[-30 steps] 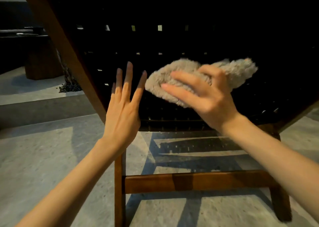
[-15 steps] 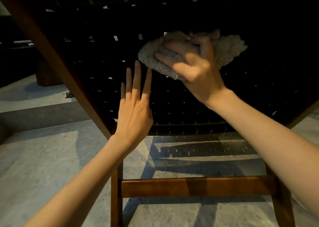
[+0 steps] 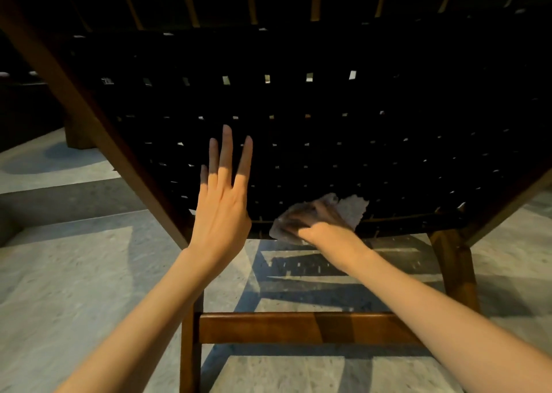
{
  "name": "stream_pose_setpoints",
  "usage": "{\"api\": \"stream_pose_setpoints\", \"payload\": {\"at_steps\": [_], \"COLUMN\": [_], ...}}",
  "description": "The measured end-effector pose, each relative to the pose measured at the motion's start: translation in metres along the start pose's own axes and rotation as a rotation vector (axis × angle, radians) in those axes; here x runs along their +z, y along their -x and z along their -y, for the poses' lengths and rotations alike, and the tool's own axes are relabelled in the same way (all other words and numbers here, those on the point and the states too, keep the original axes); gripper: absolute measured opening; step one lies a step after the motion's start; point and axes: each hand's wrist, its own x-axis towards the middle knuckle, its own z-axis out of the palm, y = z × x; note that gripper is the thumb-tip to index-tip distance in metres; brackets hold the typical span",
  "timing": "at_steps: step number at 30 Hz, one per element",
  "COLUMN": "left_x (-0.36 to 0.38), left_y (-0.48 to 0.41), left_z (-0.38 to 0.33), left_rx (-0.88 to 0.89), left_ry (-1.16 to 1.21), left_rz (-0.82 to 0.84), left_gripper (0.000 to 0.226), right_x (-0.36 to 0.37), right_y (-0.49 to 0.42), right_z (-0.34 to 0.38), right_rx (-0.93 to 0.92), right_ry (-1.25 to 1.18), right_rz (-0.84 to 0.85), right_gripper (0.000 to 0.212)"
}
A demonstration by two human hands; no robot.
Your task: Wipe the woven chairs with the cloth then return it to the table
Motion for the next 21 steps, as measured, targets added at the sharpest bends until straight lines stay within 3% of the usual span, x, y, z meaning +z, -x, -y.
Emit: {"api": "stream_pose_setpoints", "payload": {"at_steps": [2, 4, 10, 15, 18, 21], "left_x": [-0.005, -0.008, -0.012, -0.012, -0.006, 0.0], "left_y": [-0.002, -0.003, -0.012, -0.021, -0.026, -0.027], "left_z": [-0.007, -0.014, -0.031, -0.045, -0.049, -0.05], "left_rx": [-0.013, -0.022, -0.097, -0.134, -0.159, -0.164], "left_ry": [0.024, 0.028, -0.003, 0.033, 0.026, 0.036], "left_rz": [-0.013, -0.022, -0.008, -0.028, -0.049, -0.048], "left_gripper": [0.086, 0.085, 0.087, 0.085, 0.092, 0.095], "right_x": [-0.034, -0.073, -0.161, -0.163, -0.144, -0.113], "right_y": [0.002, -0.001, -0.052, -0.082, -0.081, -0.067], "right_z": [0.004, 0.004, -0.009, -0.019, -0.029, -0.028], "right_rx": [-0.23, -0.347, -0.293, -0.233, -0.287, -0.07], "right_ry": [0.144, 0.218, 0.264, 0.273, 0.338, -0.141], "right_rz": [-0.176, -0.302, -0.73, -0.741, -0.723, -0.632], "right_gripper": [0.03, 0.032, 0.031, 0.019, 0.027, 0.033]}}
